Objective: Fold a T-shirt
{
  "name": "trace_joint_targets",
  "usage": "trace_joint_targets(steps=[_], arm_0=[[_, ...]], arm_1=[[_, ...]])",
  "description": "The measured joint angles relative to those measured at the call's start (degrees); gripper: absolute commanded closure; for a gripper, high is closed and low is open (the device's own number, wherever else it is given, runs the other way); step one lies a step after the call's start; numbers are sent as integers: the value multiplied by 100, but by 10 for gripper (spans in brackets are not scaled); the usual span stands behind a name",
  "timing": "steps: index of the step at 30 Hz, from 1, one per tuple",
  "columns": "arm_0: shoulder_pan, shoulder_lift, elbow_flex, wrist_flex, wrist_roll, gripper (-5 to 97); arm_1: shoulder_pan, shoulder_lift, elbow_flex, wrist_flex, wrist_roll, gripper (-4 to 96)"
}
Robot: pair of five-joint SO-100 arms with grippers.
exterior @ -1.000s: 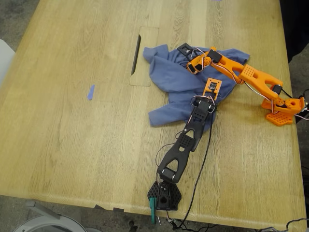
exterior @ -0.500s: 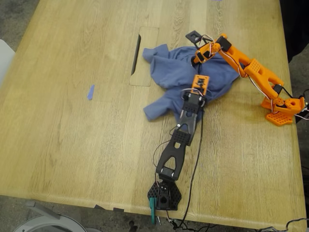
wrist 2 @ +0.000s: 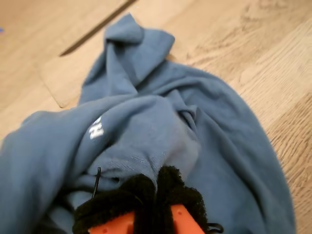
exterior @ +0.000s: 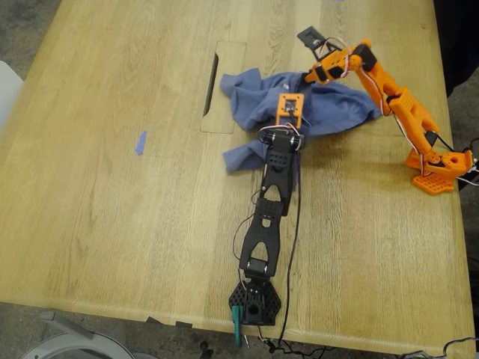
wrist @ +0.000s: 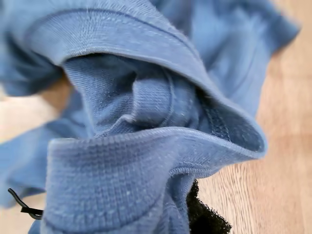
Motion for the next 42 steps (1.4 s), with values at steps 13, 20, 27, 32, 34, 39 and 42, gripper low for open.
trace_joint_targets(steps=[13, 20, 27, 32, 34, 39, 42], arm_0=[[-694, 1793, 510, 105, 18, 918], [-712, 2575, 949, 105, 18, 918], [-712, 3094, 949, 105, 18, 918], [-712, 3472, 949, 97, 18, 918], [-712, 3595, 949, 53, 18, 918], [-712, 3841, 949, -202, 18, 918], [-712, 3946, 949, -404, 18, 918]], arm_1=[[-220, 1354, 0, -9, -105, 915], [-220, 1670, 0, -650, -149, 915], [-220, 1942, 0, -1037, -158, 915], [-220, 2127, 0, -1318, -211, 915], [-220, 2188, 0, -1512, -229, 915], [-176, 2452, 0, -1767, -255, 915], [-167, 2663, 0, -1811, -255, 914]])
